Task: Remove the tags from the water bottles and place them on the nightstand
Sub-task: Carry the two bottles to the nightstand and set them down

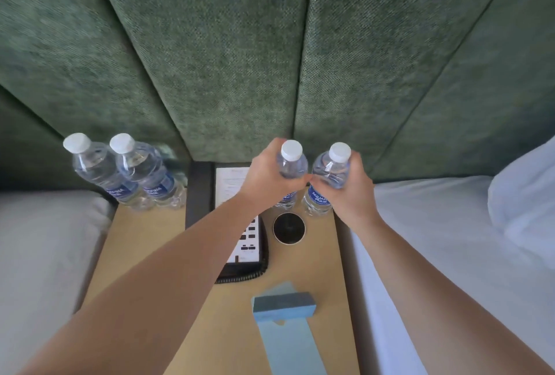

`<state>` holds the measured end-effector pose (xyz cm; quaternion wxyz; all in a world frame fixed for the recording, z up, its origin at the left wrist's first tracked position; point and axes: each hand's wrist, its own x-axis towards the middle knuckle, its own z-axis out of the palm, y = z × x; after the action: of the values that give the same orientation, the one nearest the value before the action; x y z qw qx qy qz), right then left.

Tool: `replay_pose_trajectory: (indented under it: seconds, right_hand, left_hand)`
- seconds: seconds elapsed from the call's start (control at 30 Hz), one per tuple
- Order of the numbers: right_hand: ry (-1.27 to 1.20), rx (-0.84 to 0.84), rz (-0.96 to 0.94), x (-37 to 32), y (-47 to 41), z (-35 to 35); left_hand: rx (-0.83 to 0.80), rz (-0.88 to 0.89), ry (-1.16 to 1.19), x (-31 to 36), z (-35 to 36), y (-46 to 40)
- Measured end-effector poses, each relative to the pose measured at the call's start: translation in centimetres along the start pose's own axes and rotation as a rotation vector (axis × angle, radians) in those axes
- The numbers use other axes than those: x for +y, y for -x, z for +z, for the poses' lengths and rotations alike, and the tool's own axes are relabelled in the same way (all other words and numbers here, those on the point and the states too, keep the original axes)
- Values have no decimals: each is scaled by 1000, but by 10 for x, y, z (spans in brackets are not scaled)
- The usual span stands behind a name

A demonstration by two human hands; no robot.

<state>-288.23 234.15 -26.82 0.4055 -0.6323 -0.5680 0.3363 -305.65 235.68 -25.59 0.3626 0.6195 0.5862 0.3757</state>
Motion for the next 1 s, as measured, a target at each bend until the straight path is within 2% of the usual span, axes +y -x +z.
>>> replay_pose_trajectory:
  seconds: [0.2, 0.33, 0.53, 0.63, 0.77, 0.93, 1.0]
  right_hand:
    - [47, -137, -16, 5, -7, -9]
    - [-17, -240, -16, 0, -9, -18]
    - [-74, -165, 65, 1, 1, -24]
    - [-36, -108, 69, -1, 4, -19]
    - [-75, -109, 129, -5, 0, -17]
    - [-128, -149, 167, -6, -6, -18]
    - [-132, -156, 177, -7, -7, -18]
  left_hand:
    - [36, -41, 45, -6, 0, -2]
    - [96, -59, -30, 3, 0, 5]
    - [350, -220, -7, 5, 11, 21]
    - [394, -246, -15, 7, 17, 20]
    - [290, -205, 83, 1, 5, 15]
    - [-31, -221, 137, -9, -32, 5]
    - [-23, -225, 133, -10, -35, 8]
